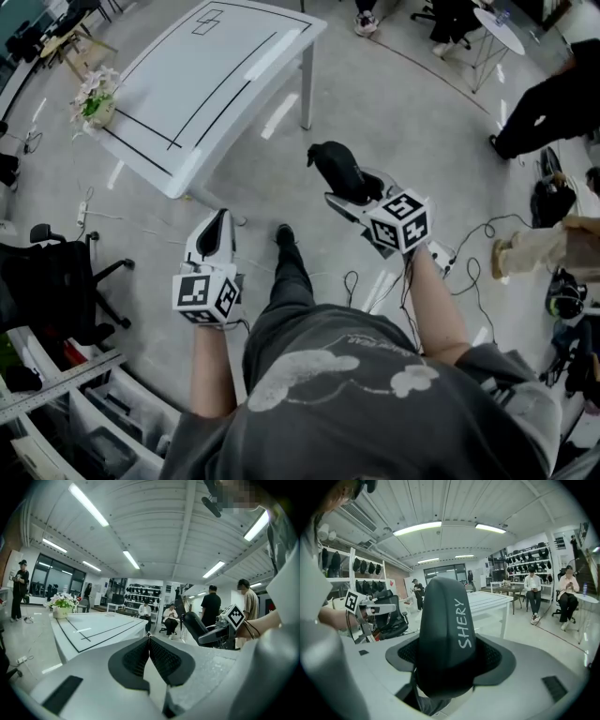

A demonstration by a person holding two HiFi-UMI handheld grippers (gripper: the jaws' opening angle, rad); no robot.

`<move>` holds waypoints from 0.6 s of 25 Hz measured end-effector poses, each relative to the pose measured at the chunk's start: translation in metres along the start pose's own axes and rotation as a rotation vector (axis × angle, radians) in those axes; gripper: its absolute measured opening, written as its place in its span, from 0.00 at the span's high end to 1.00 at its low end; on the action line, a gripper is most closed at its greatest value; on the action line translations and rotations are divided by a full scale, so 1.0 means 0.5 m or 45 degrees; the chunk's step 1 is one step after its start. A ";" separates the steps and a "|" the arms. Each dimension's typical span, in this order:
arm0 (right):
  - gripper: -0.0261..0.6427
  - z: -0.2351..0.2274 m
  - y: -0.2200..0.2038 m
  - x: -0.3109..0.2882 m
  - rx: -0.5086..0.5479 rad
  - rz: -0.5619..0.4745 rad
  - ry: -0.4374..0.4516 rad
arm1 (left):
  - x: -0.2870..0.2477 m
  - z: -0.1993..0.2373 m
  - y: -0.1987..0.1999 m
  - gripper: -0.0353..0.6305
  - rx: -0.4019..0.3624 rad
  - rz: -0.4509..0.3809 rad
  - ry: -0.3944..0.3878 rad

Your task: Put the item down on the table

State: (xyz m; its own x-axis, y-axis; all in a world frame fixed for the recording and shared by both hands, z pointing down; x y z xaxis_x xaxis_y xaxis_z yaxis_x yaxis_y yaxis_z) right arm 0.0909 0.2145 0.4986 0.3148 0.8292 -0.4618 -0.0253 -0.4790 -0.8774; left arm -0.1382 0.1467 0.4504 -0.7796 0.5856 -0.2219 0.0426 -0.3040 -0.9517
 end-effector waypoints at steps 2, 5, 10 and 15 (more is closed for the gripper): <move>0.47 -0.060 0.055 -0.069 0.005 0.001 -0.004 | -0.092 0.050 0.038 0.94 -0.013 0.003 -0.013; 0.47 -0.155 0.144 -0.183 0.008 0.011 -0.001 | -0.233 0.127 0.095 0.94 -0.010 0.009 -0.018; 0.47 -0.253 0.283 -0.362 0.024 0.017 0.035 | -0.396 0.257 0.169 0.94 -0.014 0.031 0.002; 0.47 -0.301 0.368 -0.494 0.063 0.034 0.072 | -0.486 0.376 0.192 0.94 0.025 0.046 0.072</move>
State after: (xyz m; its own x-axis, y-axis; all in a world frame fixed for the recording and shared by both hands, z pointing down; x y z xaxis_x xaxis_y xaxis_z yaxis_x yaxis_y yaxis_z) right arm 0.1512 -0.1219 0.4706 0.3664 0.7979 -0.4786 -0.0812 -0.4850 -0.8707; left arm -0.0622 -0.1660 0.4530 -0.7414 0.6153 -0.2679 0.0572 -0.3398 -0.9388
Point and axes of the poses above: the fingertips, and each gripper's own axes: x backward along the fingers, z to its left, y out of its top, the point moved 1 cm from there along x, backward along the fingers, and after that the axes turned 3 degrees about x, right-handed, at the moved point
